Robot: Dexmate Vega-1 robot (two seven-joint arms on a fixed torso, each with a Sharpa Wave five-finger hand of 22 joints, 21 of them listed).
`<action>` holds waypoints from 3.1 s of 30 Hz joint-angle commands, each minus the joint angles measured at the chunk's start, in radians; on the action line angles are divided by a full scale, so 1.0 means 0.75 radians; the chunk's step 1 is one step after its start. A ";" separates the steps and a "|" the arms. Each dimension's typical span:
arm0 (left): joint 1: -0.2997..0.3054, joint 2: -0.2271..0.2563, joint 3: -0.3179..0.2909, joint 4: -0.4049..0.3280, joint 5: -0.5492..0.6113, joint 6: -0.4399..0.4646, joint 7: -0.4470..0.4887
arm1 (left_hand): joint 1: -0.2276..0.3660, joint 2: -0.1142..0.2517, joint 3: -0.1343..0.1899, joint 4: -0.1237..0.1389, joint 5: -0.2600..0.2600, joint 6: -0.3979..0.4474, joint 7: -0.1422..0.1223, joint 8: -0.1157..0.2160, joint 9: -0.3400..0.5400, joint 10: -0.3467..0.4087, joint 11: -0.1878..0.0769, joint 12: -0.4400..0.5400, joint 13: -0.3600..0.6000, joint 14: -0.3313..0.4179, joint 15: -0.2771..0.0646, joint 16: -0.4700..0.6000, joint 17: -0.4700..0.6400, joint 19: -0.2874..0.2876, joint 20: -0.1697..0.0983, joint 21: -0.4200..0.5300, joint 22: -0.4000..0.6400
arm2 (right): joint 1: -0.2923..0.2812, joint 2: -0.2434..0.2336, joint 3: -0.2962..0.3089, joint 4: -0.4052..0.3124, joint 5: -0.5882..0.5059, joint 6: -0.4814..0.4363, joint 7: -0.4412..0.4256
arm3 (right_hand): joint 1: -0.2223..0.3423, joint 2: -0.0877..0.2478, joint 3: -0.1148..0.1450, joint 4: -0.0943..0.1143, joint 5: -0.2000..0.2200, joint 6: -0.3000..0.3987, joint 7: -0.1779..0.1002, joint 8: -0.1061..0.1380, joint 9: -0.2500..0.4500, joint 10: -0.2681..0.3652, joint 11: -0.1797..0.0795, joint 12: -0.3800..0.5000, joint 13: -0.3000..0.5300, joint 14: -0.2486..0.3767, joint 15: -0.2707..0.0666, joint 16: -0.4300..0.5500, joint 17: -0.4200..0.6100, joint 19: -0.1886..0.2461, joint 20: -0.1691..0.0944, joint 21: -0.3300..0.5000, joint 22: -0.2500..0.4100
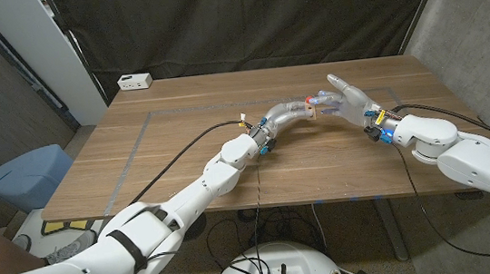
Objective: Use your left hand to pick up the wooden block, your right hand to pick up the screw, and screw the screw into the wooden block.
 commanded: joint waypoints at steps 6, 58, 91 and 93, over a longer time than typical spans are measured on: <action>0.029 0.028 0.001 -0.065 0.007 0.019 0.020 | -0.005 0.013 0.018 0.027 0.006 0.090 0.007 0.019 0.002 0.011 -0.007 0.010 0.001 0.013 -0.054 0.006 0.006 0.001 -0.006 0.011 0.002 | -0.078 -0.021 0.057 -0.040 -0.001 0.009 -0.074 | 0.011 0.008 -0.008 0.004 0.009 0.028 0.010 -0.001 0.006 0.036 0.015 0.011 -0.002 -0.045 -0.006 0.011 0.002 0.021 0.000 0.012 0.003; 0.032 0.028 0.005 -0.074 0.006 0.019 0.014 | -0.002 0.011 0.010 0.028 0.003 0.108 0.008 0.026 -0.003 0.028 -0.006 0.022 0.000 0.023 -0.057 0.006 0.010 0.003 -0.010 0.011 0.002 | 0.028 0.003 -0.010 0.028 0.006 -0.018 0.035 | 0.026 0.009 -0.041 0.013 0.012 -0.291 -0.080 -0.065 0.002 -0.135 0.034 -0.034 0.000 -0.108 0.018 -0.021 0.005 0.003 0.010 -0.006 0.004; 0.013 0.011 0.000 -0.016 -0.003 -0.001 -0.001 | -0.004 0.014 0.011 0.031 0.004 0.100 0.010 0.025 -0.003 0.023 -0.003 0.024 0.001 0.020 -0.056 0.000 0.010 0.003 -0.007 0.010 0.002 | 0.001 -0.014 0.010 0.002 0.022 -0.037 -0.008 | 0.022 0.021 -0.069 0.037 0.021 -0.184 -0.038 -0.045 0.003 -0.082 0.025 -0.016 -0.002 -0.091 0.016 -0.006 0.005 0.005 0.007 0.004 0.005; 0.008 0.006 -0.001 -0.003 -0.006 -0.006 -0.005 | -0.004 0.014 0.012 0.031 0.004 0.100 0.010 0.025 -0.003 0.020 -0.004 0.023 0.001 0.019 -0.056 -0.001 0.010 0.003 -0.007 0.010 0.002 | 0.001 -0.014 0.011 0.000 0.024 -0.042 -0.011 | 0.023 0.021 -0.070 0.038 0.022 -0.183 -0.036 -0.046 0.003 -0.078 0.025 -0.015 -0.002 -0.093 0.017 -0.007 0.005 0.005 0.007 0.003 0.004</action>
